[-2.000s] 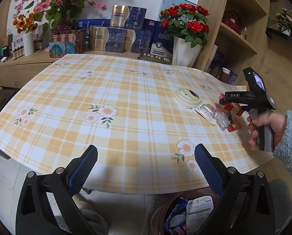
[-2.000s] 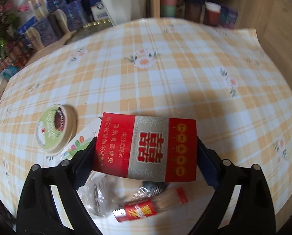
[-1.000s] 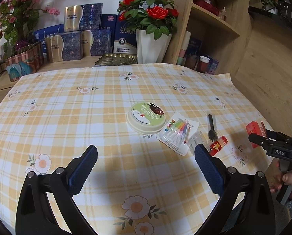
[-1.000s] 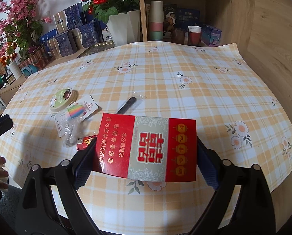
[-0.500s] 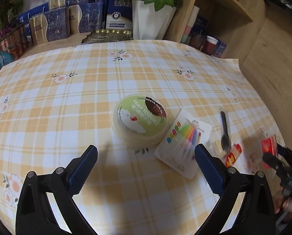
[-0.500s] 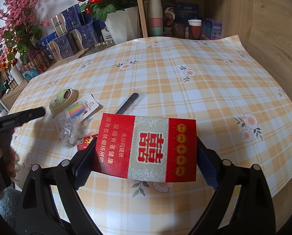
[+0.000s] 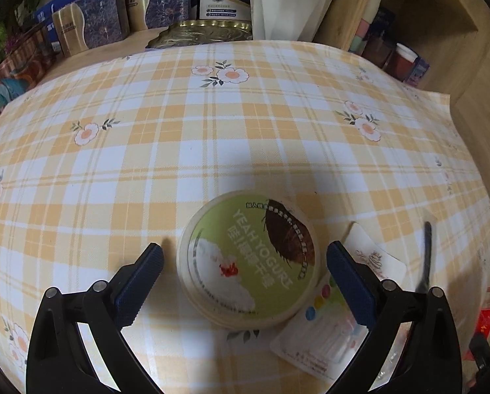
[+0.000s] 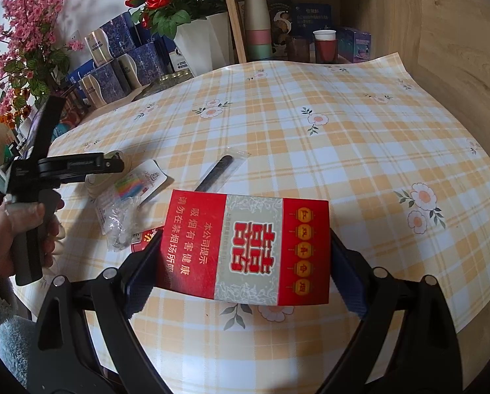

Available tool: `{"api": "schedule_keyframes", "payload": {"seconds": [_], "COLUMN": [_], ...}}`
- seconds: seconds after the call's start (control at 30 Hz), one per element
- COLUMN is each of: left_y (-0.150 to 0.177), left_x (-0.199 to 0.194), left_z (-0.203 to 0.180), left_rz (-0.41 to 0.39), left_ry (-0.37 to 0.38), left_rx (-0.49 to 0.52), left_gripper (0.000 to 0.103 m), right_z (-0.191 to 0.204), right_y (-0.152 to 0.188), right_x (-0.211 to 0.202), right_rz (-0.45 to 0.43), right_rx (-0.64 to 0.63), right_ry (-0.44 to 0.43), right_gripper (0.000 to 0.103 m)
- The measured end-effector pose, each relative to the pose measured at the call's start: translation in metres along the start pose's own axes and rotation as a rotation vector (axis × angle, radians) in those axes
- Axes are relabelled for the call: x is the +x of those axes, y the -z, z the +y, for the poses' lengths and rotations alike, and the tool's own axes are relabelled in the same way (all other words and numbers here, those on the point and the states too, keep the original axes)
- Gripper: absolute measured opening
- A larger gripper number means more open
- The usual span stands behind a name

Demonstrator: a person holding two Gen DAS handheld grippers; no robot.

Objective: Collect trash
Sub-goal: 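Close the left gripper on the rim of the green yogurt cup, then carry the yogurt cup into the bin with the left gripper while the right carries the red box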

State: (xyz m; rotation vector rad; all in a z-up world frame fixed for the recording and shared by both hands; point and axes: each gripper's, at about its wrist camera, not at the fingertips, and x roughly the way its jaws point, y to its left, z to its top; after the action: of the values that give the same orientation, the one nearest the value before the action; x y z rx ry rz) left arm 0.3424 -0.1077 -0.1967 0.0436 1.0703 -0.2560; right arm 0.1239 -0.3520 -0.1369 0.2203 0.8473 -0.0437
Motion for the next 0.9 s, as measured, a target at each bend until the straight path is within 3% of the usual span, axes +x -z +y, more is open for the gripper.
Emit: {"api": "schedule_keyframes", "payload": {"seconds": [0.07, 0.1, 0.3, 0.5, 0.67, 0.9], "left_y": [-0.002, -0.002, 0.002, 0.016, 0.042, 0.109], "left_x": [0.003, 0.003, -0.009, -0.045, -0.093, -0.164], "left_z": [-0.002, -0.002, 0.012, 0.030, 0.031, 0.022], "left_rz": [0.000, -0.011, -0.033, -0.077, -0.140, -0.222], "left_ry": [-0.031, -0.036, 0.008, 0.051, 0.092, 0.171], "left_rx": [0.020, 0.024, -0.026, -0.047, -0.002, 0.054], "left_gripper": [0.093, 0.084, 0.082, 0.082, 0.082, 0.082], "right_z": [-0.001, -0.002, -0.001, 0.004, 0.015, 0.032], "right_y": [0.001, 0.002, 0.003, 0.004, 0.012, 0.033], "right_x": [0.000, 0.000, -0.006, -0.018, -0.035, -0.065], "right_rz": [0.000, 0.000, -0.014, -0.032, -0.052, -0.064], "right_rx": [0.004, 0.006, 0.008, 0.006, -0.013, -0.031], "right_ry": [-0.001, -0.002, -0.006, -0.018, -0.031, -0.058], "right_gripper": [0.090, 0.090, 0.090, 0.090, 0.090, 0.090]}}
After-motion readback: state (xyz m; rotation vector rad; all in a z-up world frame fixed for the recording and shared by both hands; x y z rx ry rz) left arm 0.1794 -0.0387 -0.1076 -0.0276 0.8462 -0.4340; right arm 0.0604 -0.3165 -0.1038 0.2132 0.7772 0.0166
